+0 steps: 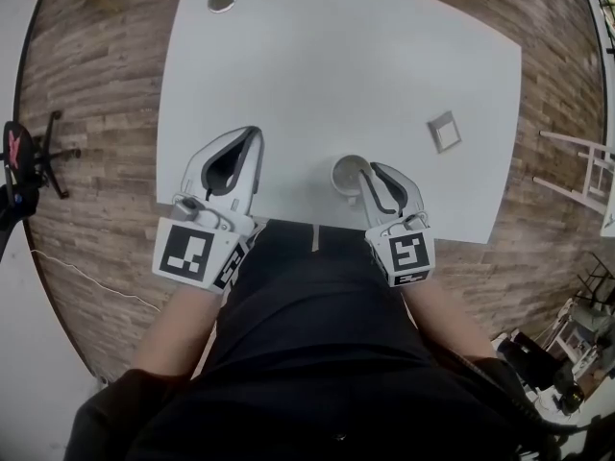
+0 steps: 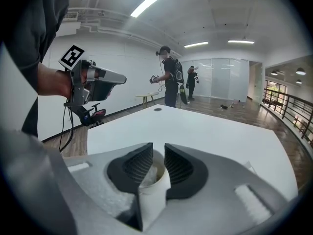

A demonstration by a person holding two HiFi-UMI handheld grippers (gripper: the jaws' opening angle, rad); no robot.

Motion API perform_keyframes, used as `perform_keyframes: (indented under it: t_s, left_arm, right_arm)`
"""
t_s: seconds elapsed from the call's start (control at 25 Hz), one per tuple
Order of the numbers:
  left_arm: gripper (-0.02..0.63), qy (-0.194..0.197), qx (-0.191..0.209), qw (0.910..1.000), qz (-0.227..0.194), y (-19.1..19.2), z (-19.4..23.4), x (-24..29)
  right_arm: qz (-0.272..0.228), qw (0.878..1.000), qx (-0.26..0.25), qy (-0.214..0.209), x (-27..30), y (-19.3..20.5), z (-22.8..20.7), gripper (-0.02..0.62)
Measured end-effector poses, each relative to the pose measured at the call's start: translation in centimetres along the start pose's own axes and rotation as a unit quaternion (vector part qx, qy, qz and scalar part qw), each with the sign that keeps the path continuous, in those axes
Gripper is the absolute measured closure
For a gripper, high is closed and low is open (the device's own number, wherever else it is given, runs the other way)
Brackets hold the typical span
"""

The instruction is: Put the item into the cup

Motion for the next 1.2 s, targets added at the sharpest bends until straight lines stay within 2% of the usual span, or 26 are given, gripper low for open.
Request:
perform_keyframes:
  t_s: [0.68,1.2]
  left_arm:
    - [0.607,0.033,0.027,0.9989,-0.019,-2.6,-0.7,2.3]
    - [0.607,0.051,0.039,0.9974,-0.032,-3.7,-0.9,3.9]
  right_arm:
    - [-0.037,0.998,0.005,0.052,-1.0,-2.6,-3.1,0.516]
    - [-0.069,0.995,0.012,0.075,-2.2,-4.7,-4.5,0.515]
Point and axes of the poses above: the fingertips, and each gripper's own axes: x forward along the fingers, z to its left, y out of its underside, the point moved 6 cm from there along -x, backward along the fingers, and after that the axes turned 2 degrees about x, right-handed, at the moved point
